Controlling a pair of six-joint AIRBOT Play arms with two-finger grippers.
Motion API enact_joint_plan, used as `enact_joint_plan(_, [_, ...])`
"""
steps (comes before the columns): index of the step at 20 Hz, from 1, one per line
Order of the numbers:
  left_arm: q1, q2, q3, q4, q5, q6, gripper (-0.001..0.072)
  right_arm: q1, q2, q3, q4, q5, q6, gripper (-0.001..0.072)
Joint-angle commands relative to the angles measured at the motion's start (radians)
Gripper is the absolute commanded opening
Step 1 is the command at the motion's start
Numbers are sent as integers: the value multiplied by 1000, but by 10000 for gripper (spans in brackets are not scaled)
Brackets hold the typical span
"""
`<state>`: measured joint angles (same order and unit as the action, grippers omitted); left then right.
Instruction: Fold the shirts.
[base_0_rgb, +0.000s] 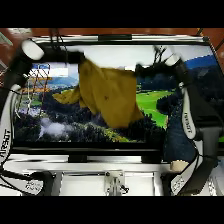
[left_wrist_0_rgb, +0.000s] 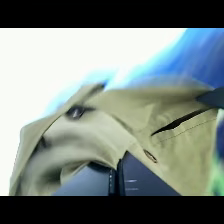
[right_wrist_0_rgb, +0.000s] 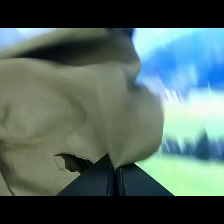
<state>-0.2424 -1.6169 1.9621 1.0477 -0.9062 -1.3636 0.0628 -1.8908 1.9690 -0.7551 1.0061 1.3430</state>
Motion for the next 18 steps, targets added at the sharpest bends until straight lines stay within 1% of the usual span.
enact_joint_plan(1, [-26,70,271,-3,62,72,51,-13,191,130,95,-163,-172,65])
enact_joint_plan(2, [-43,142,241,-2,97,133,51,-16,271,130,70,-164,-200,64])
enact_joint_plan(3, [-58,222,177,-1,108,178,51,-16,342,129,24,-123,-192,64])
enact_joint_plan(5, [-80,362,-1,5,69,180,51,-7,432,128,-93,53,-116,64])
enact_joint_plan(6, [-97,414,-107,30,1,145,50,9,462,104,-168,174,-63,65])
enact_joint_plan(8, [-147,452,-301,127,-100,26,49,59,499,-31,-318,377,19,64])
enact_joint_plan(9, [-187,451,-420,187,-107,-27,50,90,506,-119,-386,425,47,65])
enact_joint_plan(10, [-228,446,-542,232,-73,-74,49,127,512,-232,-447,422,76,65])
enact_joint_plan(11, [-270,438,-677,254,-4,-137,50,156,512,-339,-487,392,101,65])
enact_joint_plan(13, [-348,419,-907,254,121,-261,50,206,512,-552,-545,331,172,65])
enact_joint_plan(14, [-386,415,-990,254,146,-315,49,220,512,-642,-561,334,201,65])
enact_joint_plan(15, [-430,416,-1056,254,154,-342,50,226,512,-706,-565,353,215,65])
enact_joint_plan(16, [-470,416,-1094,254,138,-344,50,227,513,-756,-565,377,217,67])
enact_joint_plan(17, [-502,416,-1106,254,104,-343,51,227,515,-780,-564,407,218,93])
enact_joint_plan(18, [-525,417,-1104,254,56,-337,102,227,521,-784,-564,440,218,117])
